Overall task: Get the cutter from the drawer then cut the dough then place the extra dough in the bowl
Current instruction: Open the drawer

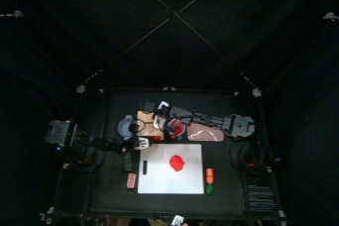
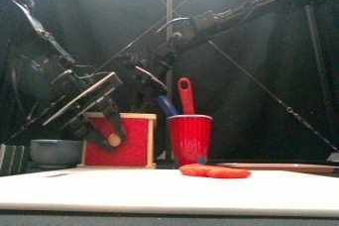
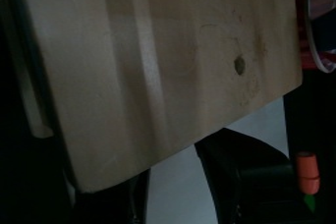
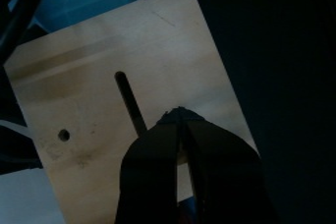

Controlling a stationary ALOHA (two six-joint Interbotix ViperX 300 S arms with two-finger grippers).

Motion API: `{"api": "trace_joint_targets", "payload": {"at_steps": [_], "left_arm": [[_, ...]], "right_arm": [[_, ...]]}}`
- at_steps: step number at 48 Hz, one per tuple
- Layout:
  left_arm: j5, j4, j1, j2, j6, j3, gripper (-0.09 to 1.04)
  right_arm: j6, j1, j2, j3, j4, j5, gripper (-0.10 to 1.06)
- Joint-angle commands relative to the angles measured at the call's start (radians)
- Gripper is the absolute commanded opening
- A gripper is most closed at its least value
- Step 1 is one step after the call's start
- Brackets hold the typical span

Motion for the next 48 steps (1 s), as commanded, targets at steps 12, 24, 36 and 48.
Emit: {"api": "trace_joint_targets", "payload": {"at_steps": [12, 24, 36, 48], "left_arm": [[-0.008, -0.098, -0.13, -0.018, 0.002, -0.018, 0.63], [-0.028, -0.178, -0.238, -0.008, 0.002, -0.035, 0.63], [-0.063, -0.245, -0.316, 0.006, 0.002, -0.064, 0.63], [-0.083, -0.255, -0.322, 0.038, 0.003, -0.08, 0.67]], "right_arm": [[0.0, -0.003, -0.023, -0.006, -0.002, 0.003, 0.03], [0.002, -0.003, -0.023, -0.006, -0.002, 0.005, 0.03], [0.006, -0.002, -0.025, -0.005, -0.002, 0.005, 0.03], [0.003, 0.002, -0.023, -0.005, -0.002, 0.005, 0.03]]}}
